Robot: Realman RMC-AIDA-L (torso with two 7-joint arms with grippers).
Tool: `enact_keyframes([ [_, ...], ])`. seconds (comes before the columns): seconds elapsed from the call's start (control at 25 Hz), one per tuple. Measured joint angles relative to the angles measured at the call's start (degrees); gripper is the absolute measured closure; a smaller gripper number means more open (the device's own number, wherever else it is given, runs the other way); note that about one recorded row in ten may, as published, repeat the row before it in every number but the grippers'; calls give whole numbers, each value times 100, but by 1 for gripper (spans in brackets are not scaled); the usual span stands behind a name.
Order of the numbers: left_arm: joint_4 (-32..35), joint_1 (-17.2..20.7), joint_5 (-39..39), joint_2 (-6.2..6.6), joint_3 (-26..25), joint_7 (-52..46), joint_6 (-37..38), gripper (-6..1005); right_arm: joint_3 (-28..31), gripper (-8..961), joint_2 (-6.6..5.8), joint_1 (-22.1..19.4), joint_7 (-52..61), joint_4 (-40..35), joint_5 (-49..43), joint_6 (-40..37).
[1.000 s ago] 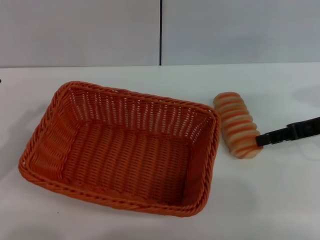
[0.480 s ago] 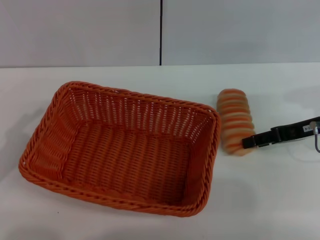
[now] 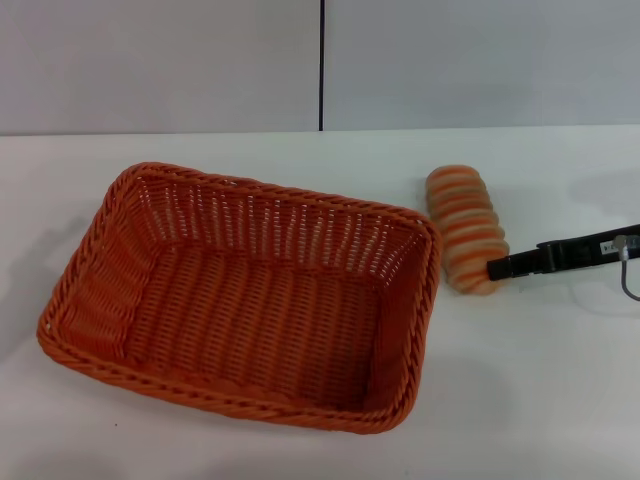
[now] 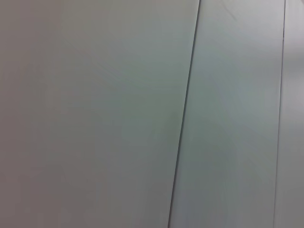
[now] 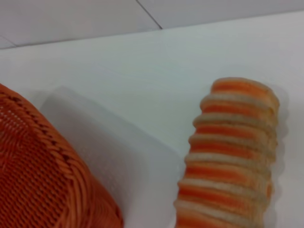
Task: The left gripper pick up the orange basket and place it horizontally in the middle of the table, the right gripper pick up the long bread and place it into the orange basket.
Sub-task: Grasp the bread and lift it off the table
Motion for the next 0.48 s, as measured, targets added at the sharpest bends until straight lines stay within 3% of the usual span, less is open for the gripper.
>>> enact_keyframes([
  [0.08,0,0,-2,0,0,-6,0,197,6,495,11,-16,-127,4,135,31],
  [0.2,0,0,-4,0,0,-9,0,197,16,627,19,-30,-204,7,238,66],
  [0.48,-137,-29,-5,16,-23,-29,-1,197,36,699,53,-144,-224,-225,444,79],
])
